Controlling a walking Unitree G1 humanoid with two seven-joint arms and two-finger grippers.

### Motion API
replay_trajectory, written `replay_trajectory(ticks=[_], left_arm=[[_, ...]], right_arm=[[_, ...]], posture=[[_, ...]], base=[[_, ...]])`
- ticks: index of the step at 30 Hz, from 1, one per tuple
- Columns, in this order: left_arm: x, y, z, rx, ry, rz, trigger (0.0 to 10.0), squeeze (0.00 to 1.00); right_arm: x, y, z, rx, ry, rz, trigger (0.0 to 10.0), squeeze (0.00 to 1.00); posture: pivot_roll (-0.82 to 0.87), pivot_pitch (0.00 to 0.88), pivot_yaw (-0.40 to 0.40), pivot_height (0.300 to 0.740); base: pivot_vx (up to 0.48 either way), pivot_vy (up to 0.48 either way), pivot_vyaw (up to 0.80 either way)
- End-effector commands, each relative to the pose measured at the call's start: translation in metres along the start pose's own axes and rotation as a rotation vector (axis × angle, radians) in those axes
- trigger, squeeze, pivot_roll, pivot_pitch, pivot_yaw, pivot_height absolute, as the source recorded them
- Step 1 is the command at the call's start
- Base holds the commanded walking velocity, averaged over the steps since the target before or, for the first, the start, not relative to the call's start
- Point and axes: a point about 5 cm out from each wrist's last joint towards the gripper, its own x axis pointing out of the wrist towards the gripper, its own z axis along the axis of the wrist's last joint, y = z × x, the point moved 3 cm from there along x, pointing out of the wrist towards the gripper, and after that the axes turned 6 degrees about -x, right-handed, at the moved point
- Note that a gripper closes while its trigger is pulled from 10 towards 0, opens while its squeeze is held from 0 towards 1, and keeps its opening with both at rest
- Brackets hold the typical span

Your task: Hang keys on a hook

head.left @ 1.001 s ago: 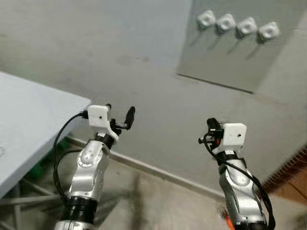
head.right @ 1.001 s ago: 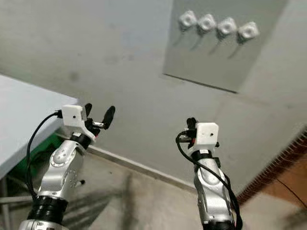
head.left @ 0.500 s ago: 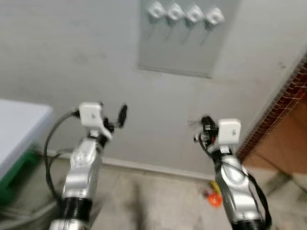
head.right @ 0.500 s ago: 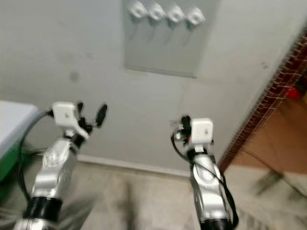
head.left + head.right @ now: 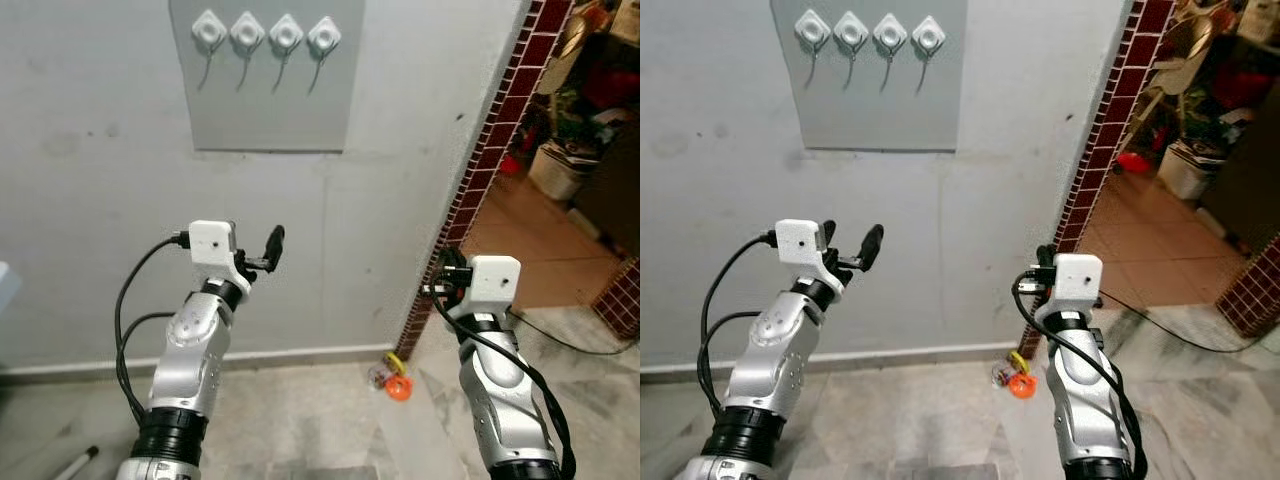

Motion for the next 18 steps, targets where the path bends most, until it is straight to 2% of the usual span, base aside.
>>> replay_trajectory(ticks=[1, 14, 18], left_arm=[[0.0004, 0.0002, 0.0022, 0.021, 0.001, 0.008, 10.0, 0.00], [0.0036, -0.0027, -0.0010, 0.006, 0.044, 0.017, 10.0, 0.00], [0.0054, -0.0057, -0.0012, -0.036, 0.053, 0.004, 10.0, 0.00]], right_arm=[[0.0007, -0.0024, 0.0043, 0.003, -0.010, -0.010, 10.0, 0.00], [-0.0057, -0.0065, 0.0008, 0.032, 0.013, -0.064, 10.0, 0.00], [-0.0088, -0.0087, 0.0007, 0.031, 0.016, -0.068, 10.0, 0.00]], posture=[[-0.06, 0.000, 0.002, 0.740], [-0.09, 0.000, 0.037, 0.740], [-0.10, 0.000, 0.041, 0.740]], base=[[0.000, 0.000, 0.00], [0.000, 0.000, 0.00], [0.000, 0.000, 0.00]])
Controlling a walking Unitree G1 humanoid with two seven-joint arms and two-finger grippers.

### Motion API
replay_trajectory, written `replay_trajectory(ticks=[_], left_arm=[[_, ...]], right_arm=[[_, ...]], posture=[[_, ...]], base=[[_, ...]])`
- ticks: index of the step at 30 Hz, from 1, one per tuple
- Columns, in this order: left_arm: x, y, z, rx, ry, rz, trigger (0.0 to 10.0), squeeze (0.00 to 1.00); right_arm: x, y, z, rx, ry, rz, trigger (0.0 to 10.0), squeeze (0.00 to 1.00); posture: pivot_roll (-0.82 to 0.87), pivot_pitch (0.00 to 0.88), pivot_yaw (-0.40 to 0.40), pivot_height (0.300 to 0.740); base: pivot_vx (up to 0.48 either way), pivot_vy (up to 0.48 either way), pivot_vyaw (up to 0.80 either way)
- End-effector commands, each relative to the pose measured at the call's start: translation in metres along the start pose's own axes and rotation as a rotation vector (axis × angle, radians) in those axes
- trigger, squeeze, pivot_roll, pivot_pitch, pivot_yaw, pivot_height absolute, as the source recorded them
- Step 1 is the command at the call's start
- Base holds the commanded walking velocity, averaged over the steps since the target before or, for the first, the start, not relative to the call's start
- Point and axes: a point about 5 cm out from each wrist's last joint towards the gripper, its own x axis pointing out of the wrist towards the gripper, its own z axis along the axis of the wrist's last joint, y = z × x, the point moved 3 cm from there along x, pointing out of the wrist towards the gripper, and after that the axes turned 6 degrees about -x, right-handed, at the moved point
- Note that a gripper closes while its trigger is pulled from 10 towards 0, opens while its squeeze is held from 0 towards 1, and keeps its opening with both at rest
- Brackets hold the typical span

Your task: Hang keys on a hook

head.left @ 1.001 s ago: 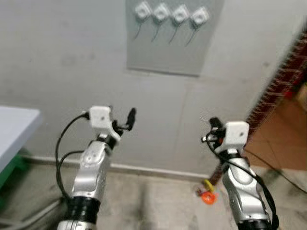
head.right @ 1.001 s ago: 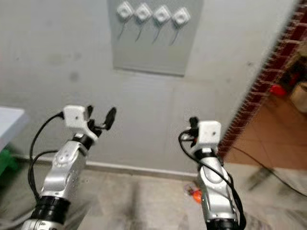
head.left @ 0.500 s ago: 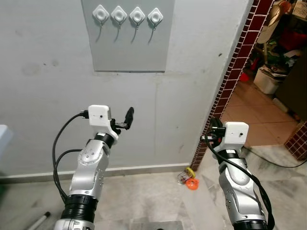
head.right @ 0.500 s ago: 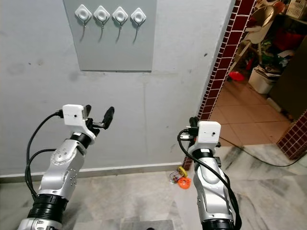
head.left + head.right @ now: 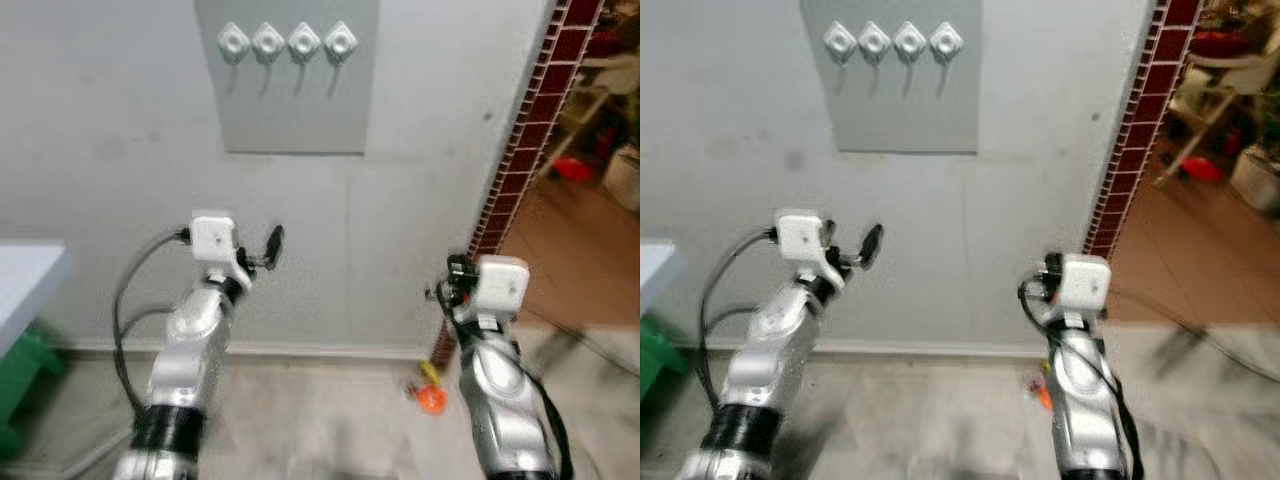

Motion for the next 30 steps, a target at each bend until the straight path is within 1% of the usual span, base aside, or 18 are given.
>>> replay_trajectory(ticks=[1, 4, 25, 26, 28, 30], left_arm=[[0.0011, 0.0029, 0.0043, -0.005, 0.001, -0.003, 10.0, 0.00], [0.0014, 0.0008, 0.0044, -0.035, -0.001, -0.019, 10.0, 0.00], [0.0027, 0.0026, 0.0033, -0.069, 0.000, 0.011, 10.0, 0.00], [0.0029, 0.0029, 0.0012, -0.089, 0.012, 0.013, 10.0, 0.00], [0.0030, 0.0029, 0.0007, -0.101, 0.014, 0.014, 10.0, 0.00], [0.0032, 0.0027, 0.0010, -0.114, 0.011, 0.012, 10.0, 0.00]], right_arm=[[0.0006, 0.0013, 0.0084, 0.003, -0.026, 0.005, 10.0, 0.00], [0.0004, -0.0022, 0.0080, 0.000, -0.023, -0.005, 10.0, 0.00], [0.0033, -0.0025, 0.0131, -0.003, -0.027, 0.007, 10.0, 0.00], [0.0039, -0.0023, 0.0135, -0.004, -0.026, 0.009, 10.0, 0.00], [0.0041, -0.0022, 0.0137, -0.004, -0.026, 0.010, 10.0, 0.00], [0.0042, -0.0021, 0.0139, -0.005, -0.026, 0.011, 10.0, 0.00]], posture=[[-0.10, 0.000, 0.042, 0.740], [-0.10, 0.000, 0.042, 0.740], [-0.10, 0.000, 0.021, 0.740], [-0.10, 0.000, 0.021, 0.740], [-0.10, 0.000, 0.021, 0.740], [-0.10, 0.000, 0.021, 0.740]], base=[[0.000, 0.000, 0.00], [0.000, 0.000, 0.00], [0.000, 0.000, 0.00], [0.000, 0.000, 0.00], [0.000, 0.000, 0.00], [0.000, 0.304, 0.00]])
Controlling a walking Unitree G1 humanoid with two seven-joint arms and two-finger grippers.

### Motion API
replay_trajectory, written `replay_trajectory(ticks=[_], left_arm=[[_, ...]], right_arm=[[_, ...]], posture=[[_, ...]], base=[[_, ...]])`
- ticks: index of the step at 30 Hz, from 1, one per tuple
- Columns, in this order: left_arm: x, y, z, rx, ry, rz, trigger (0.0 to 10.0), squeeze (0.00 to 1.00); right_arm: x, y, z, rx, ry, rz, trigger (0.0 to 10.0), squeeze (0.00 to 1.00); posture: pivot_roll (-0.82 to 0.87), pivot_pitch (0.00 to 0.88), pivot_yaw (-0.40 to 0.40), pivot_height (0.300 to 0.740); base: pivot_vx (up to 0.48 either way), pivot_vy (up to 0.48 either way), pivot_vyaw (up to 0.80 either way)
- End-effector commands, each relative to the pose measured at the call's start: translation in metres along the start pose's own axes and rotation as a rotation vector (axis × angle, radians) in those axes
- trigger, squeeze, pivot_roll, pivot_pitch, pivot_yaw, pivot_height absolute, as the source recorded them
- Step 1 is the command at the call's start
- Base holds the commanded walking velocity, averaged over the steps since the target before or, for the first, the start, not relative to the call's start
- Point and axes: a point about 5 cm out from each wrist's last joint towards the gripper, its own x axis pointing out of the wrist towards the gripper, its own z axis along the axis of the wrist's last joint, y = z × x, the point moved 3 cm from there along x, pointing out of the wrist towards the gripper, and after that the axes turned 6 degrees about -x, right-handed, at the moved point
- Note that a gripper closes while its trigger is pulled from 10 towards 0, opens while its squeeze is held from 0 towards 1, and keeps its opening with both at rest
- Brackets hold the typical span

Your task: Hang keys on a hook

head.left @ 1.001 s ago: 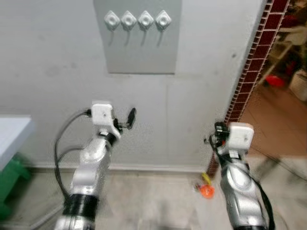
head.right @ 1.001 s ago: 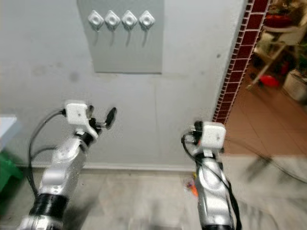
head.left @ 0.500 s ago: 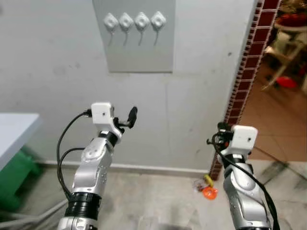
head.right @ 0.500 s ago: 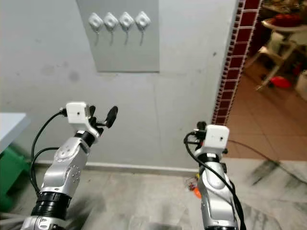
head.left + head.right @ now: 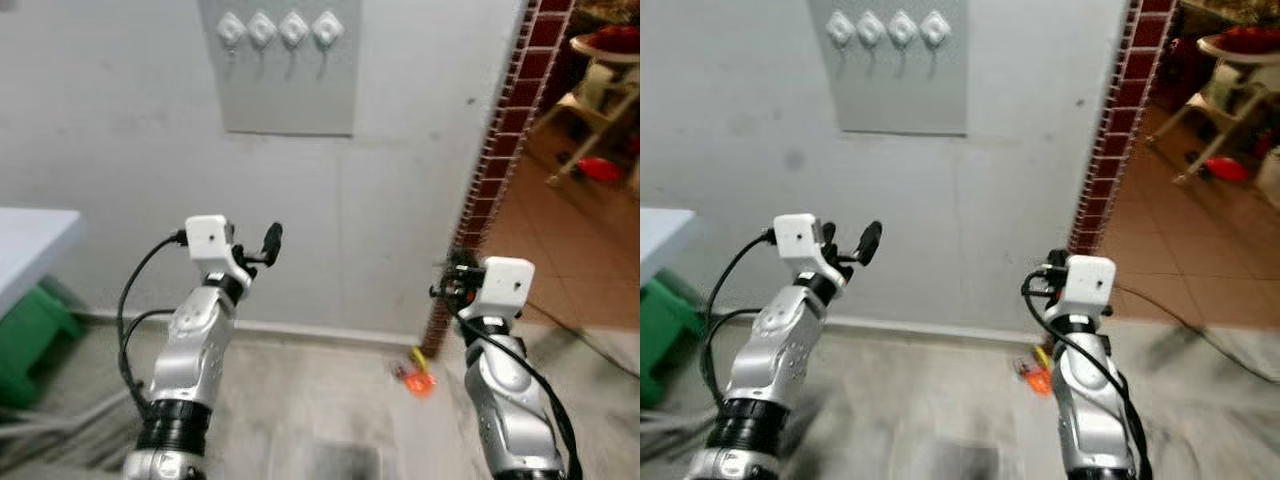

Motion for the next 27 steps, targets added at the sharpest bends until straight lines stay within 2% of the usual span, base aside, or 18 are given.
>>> replay_trajectory(ticks=[1, 12, 18, 23, 25, 27], left_arm=[[-0.0009, 0.0065, 0.0047, -0.011, -0.012, 0.020, 10.0, 0.00], [0.0002, 0.0054, 0.0050, -0.006, -0.011, 0.010, 10.0, 0.00], [0.0004, 0.0074, 0.0015, 0.056, 0.002, 0.047, 10.0, 0.00], [0.0001, 0.0046, -0.0006, 0.074, 0.027, 0.008, 10.0, 0.00], [-0.0010, 0.0041, 0.0022, 0.115, 0.009, 0.000, 10.0, 0.00], [-0.0019, 0.0040, 0.0033, 0.053, 0.001, -0.010, 10.0, 0.00]], right_arm=[[0.0028, 0.0061, 0.0084, 0.008, -0.025, 0.021, 10.0, 0.00], [0.0004, 0.0063, 0.0077, 0.008, -0.022, 0.021, 10.0, 0.00], [-0.0015, 0.0061, 0.0068, 0.008, -0.018, 0.021, 10.0, 0.00], [-0.0037, 0.0067, 0.0051, 0.009, -0.012, 0.022, 10.0, 0.00], [-0.0044, 0.0067, 0.0048, 0.009, -0.010, 0.022, 10.0, 0.00], [-0.0049, 0.0072, 0.0052, 0.012, -0.008, 0.021, 10.0, 0.00]], posture=[[-0.10, 0.000, 0.021, 0.740], [-0.11, 0.000, 0.024, 0.740], [-0.12, 0.000, 0.026, 0.740], [-0.12, 0.000, 0.026, 0.740], [-0.11, 0.000, 0.028, 0.740], [-0.12, 0.000, 0.029, 0.740]], base=[[0.000, 0.304, 0.00], [0.000, 0.441, 0.00], [0.000, 0.000, 0.00], [0.000, 0.000, 0.00], [0.000, 0.000, 0.00], [0.382, 0.000, 0.00]])
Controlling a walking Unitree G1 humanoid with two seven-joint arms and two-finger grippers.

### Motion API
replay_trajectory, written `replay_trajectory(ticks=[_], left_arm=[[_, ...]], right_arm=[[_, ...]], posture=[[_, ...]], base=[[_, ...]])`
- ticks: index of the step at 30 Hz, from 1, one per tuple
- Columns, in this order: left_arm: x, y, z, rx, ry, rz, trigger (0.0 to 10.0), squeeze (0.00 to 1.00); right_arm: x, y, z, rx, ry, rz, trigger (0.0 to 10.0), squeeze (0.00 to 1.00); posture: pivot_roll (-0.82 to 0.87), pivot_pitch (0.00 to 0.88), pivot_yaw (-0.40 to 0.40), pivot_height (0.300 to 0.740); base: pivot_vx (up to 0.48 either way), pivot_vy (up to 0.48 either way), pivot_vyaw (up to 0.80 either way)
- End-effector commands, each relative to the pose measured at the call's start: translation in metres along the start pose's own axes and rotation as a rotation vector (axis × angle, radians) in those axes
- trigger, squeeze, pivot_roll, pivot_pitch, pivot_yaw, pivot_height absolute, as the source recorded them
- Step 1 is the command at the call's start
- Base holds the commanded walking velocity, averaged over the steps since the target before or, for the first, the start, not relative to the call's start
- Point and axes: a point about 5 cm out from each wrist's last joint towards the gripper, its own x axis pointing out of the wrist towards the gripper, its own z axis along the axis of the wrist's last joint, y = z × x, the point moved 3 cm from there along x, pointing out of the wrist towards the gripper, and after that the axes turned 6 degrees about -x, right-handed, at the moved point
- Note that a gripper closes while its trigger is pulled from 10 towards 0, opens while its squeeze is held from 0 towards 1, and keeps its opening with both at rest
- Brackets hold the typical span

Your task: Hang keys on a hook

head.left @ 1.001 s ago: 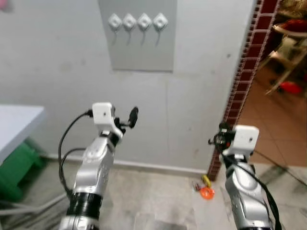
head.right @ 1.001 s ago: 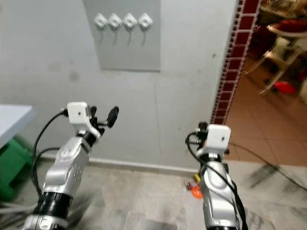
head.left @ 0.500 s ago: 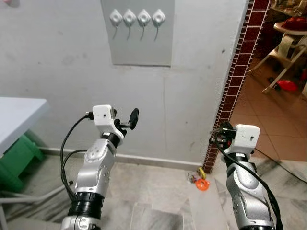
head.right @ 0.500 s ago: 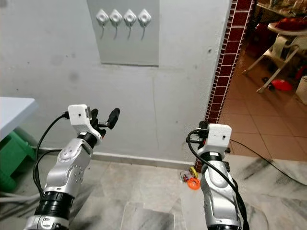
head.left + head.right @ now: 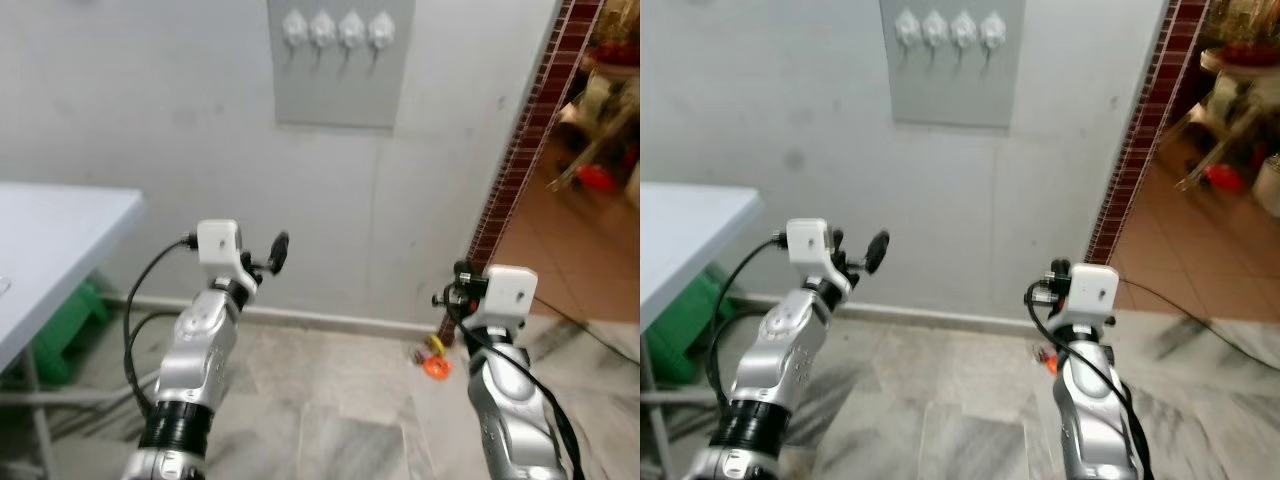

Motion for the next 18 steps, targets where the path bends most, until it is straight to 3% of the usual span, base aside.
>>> replay_trajectory(ticks=[1, 3, 8, 18], left_arm=[[0.0016, -0.0047, 0.0057, -0.005, -0.015, -0.016, 10.0, 0.00], [0.0027, -0.0023, 0.0037, 0.028, 0.006, 0.005, 10.0, 0.00], [0.0028, 0.0006, 0.0013, 0.008, 0.016, 0.029, 10.0, 0.00], [-0.0011, -0.0017, 0.0091, 0.070, -0.021, -0.003, 10.0, 0.00]], right_arm=[[0.0021, -0.0016, 0.0094, -0.003, -0.028, -0.002, 10.0, 0.00], [0.0013, -0.0015, 0.0093, -0.002, -0.025, -0.003, 10.0, 0.00], [-0.0002, -0.0020, 0.0095, -0.001, -0.025, -0.006, 10.0, 0.00], [-0.0013, -0.0030, 0.0139, -0.006, -0.044, -0.009, 10.0, 0.00]], posture=[[-0.12, 0.000, 0.029, 0.740], [-0.11, 0.000, 0.031, 0.740], [-0.12, 0.000, 0.034, 0.740], [-0.12, 0.000, 0.035, 0.740]], base=[[0.480, 0.000, 0.00], [0.480, 0.000, 0.00], [0.000, 0.000, 0.00], [0.000, 0.000, 0.00]])
